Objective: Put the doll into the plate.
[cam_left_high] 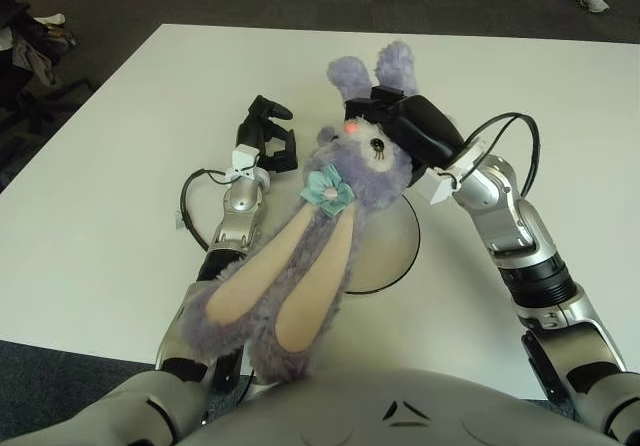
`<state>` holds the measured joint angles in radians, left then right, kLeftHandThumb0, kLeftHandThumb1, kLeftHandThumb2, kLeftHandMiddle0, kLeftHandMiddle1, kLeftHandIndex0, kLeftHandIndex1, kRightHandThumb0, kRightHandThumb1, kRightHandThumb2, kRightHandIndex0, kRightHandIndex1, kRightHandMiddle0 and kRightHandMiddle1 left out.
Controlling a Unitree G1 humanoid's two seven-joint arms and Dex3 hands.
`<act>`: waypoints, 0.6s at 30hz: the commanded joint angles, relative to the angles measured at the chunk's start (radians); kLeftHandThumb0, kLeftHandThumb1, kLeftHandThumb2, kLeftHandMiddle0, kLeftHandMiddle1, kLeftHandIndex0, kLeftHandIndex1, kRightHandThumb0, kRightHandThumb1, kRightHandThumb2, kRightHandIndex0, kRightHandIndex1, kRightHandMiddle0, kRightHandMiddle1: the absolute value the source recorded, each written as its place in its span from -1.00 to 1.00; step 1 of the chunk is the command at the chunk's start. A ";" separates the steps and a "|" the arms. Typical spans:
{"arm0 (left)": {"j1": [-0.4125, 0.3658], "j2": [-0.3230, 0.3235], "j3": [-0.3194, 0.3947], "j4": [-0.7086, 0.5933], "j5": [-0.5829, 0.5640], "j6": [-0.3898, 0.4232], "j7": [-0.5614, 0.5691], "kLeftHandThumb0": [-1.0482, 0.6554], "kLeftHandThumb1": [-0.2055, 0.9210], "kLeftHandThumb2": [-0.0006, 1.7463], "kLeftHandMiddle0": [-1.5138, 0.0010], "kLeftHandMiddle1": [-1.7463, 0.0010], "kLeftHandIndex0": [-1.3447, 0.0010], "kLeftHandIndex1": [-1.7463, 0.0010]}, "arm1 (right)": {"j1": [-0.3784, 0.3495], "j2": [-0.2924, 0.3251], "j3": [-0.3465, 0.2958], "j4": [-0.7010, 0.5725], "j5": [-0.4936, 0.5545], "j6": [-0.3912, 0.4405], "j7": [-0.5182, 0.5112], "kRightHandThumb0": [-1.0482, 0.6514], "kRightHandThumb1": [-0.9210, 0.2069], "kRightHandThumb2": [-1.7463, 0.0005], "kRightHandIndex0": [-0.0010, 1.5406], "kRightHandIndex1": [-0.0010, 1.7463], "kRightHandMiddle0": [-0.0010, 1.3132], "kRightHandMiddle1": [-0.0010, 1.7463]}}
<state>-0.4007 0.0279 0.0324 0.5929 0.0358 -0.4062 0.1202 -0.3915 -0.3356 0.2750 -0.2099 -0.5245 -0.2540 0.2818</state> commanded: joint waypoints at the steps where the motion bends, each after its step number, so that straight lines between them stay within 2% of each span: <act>1: 0.081 -0.018 -0.012 0.077 0.023 -0.014 0.012 0.22 -0.15 0.58 0.30 -1.00 0.23 -1.00 | 0.008 -0.003 -0.006 -0.034 0.010 0.017 0.015 0.85 0.31 -0.69 -0.07 1.00 0.38 1.00; 11: 0.080 -0.021 -0.011 0.074 0.030 0.003 0.017 0.22 -0.17 0.59 0.29 -1.00 0.22 -1.00 | 0.029 -0.021 -0.007 -0.082 0.003 0.045 0.052 0.85 0.29 -0.68 -0.08 1.00 0.30 1.00; 18: 0.079 -0.015 -0.016 0.077 0.048 -0.008 0.031 0.22 -0.17 0.59 0.28 -1.00 0.21 -1.00 | 0.052 -0.036 -0.009 -0.123 -0.026 0.071 0.062 0.83 0.25 -0.64 -0.11 1.00 0.16 1.00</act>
<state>-0.4047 0.0278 0.0296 0.5971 0.0580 -0.4060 0.1342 -0.3487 -0.3602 0.2747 -0.3086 -0.5366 -0.1941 0.3367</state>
